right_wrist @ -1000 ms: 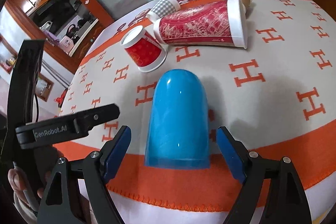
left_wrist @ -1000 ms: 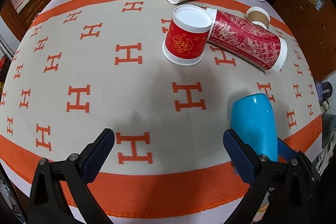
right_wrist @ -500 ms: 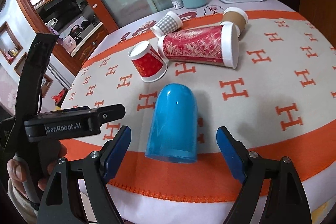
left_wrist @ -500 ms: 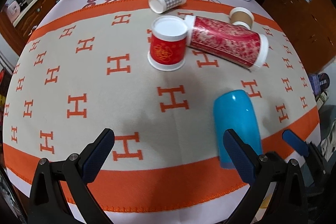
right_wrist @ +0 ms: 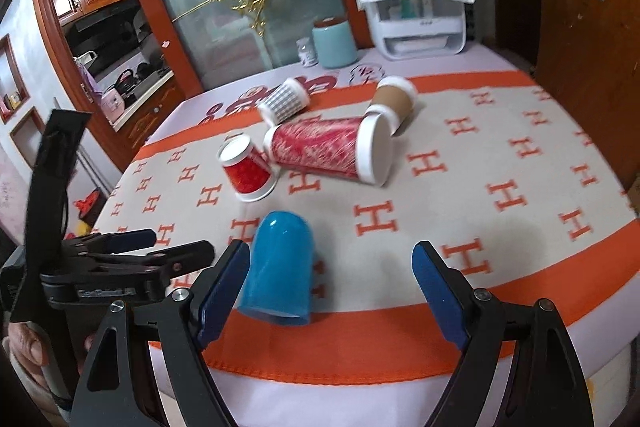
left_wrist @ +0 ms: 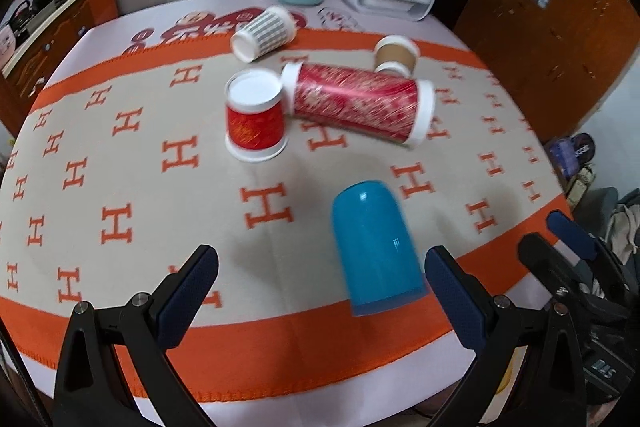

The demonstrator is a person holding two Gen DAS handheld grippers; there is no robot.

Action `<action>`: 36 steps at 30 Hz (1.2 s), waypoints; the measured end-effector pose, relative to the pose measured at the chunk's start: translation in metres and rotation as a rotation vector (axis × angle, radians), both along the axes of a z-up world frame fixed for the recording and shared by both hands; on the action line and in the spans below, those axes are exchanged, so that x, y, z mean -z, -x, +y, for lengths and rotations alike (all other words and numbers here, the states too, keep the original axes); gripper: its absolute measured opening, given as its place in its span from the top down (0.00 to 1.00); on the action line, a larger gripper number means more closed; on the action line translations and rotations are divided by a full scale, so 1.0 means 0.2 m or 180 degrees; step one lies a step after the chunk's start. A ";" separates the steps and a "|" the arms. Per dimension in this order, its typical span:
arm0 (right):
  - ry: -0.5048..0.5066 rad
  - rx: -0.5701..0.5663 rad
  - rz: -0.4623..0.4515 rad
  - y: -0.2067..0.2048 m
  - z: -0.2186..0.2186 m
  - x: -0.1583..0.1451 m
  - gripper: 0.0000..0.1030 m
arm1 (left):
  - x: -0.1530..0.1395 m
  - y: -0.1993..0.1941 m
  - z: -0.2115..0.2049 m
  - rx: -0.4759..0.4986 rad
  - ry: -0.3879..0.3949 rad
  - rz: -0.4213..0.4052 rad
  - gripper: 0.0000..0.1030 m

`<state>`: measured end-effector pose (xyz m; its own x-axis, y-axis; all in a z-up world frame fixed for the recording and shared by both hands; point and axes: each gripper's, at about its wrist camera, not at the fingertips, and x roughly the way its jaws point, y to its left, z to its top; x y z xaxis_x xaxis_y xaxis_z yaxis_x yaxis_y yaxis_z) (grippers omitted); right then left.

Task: Flip cup upside down
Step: 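Carry the blue cup with the right gripper toward the left gripper, then grasp the blue cup with the left gripper while the right gripper releases it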

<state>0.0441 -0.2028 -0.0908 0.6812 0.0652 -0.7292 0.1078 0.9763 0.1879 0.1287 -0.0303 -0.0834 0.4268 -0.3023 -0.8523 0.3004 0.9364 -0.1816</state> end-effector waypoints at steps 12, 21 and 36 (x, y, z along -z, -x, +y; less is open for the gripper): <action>0.0047 0.0143 0.0084 0.02 -0.16 0.04 0.18 | -0.03 -0.02 -0.17 0.0301 0.0043 0.0097 0.01; -0.0073 0.0266 0.0354 -0.03 -0.35 0.23 0.18 | 0.18 -0.18 -0.25 0.0249 0.0132 0.0751 0.01; -0.0182 0.0155 0.0622 -0.14 -0.38 0.46 0.18 | 0.40 -0.36 -0.38 0.0220 -0.0049 0.1288 0.19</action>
<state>0.0727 -0.2783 -0.1821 0.5303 0.0805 -0.8440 0.1946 0.9574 0.2136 0.2002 -0.1057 -0.1641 0.0352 -0.3043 -0.9519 0.2699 0.9200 -0.2841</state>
